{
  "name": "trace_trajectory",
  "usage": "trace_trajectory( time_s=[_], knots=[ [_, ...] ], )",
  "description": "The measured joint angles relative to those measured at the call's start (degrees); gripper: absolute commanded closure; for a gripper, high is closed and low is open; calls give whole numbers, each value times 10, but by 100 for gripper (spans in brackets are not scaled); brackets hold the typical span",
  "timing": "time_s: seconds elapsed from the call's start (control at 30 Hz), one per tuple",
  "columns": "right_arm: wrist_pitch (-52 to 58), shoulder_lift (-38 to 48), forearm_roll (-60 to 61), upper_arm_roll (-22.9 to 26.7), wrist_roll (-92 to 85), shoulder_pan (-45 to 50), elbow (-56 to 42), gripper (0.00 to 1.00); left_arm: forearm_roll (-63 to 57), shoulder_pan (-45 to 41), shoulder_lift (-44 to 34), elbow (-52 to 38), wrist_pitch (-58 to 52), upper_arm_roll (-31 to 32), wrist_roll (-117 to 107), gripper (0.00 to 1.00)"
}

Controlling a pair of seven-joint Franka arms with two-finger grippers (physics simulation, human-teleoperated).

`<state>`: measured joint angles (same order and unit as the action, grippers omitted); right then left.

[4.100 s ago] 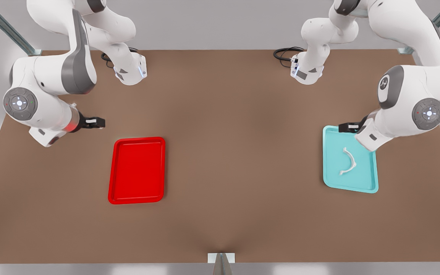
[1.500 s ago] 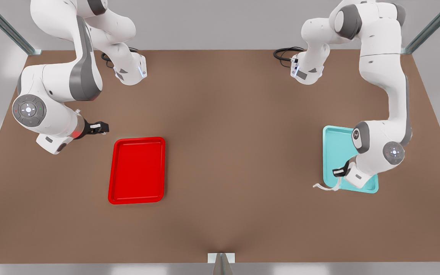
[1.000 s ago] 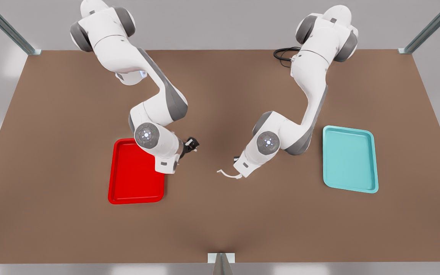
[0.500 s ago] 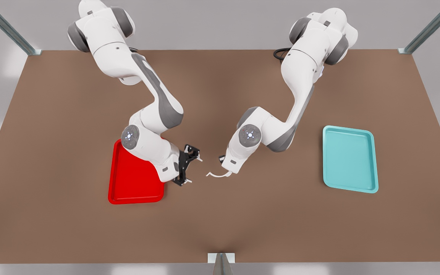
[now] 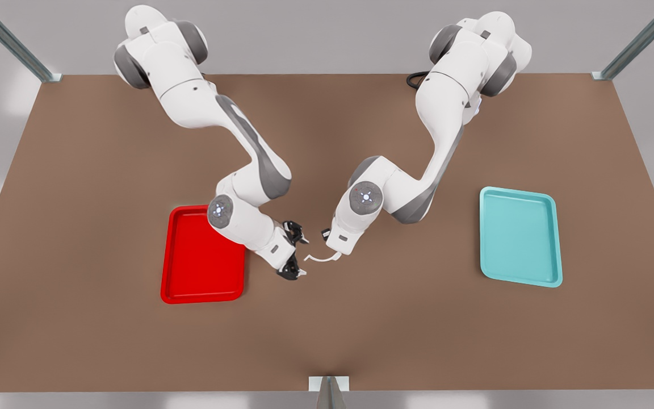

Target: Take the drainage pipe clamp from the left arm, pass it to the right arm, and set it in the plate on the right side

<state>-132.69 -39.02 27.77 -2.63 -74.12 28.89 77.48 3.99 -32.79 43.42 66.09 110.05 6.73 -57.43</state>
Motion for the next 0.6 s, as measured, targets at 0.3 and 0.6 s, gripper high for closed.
trace_trajectory(
  time_s=[0.3,0.6],
  knots=[
    [-37,-31,0,0,-74,23,-6,1,1,-1,0,-1,0,8,-6,79],
    [-71,-54,1,0,-117,38,-10,1,1,-2,4,-1,3,9,-10,79]
  ],
)
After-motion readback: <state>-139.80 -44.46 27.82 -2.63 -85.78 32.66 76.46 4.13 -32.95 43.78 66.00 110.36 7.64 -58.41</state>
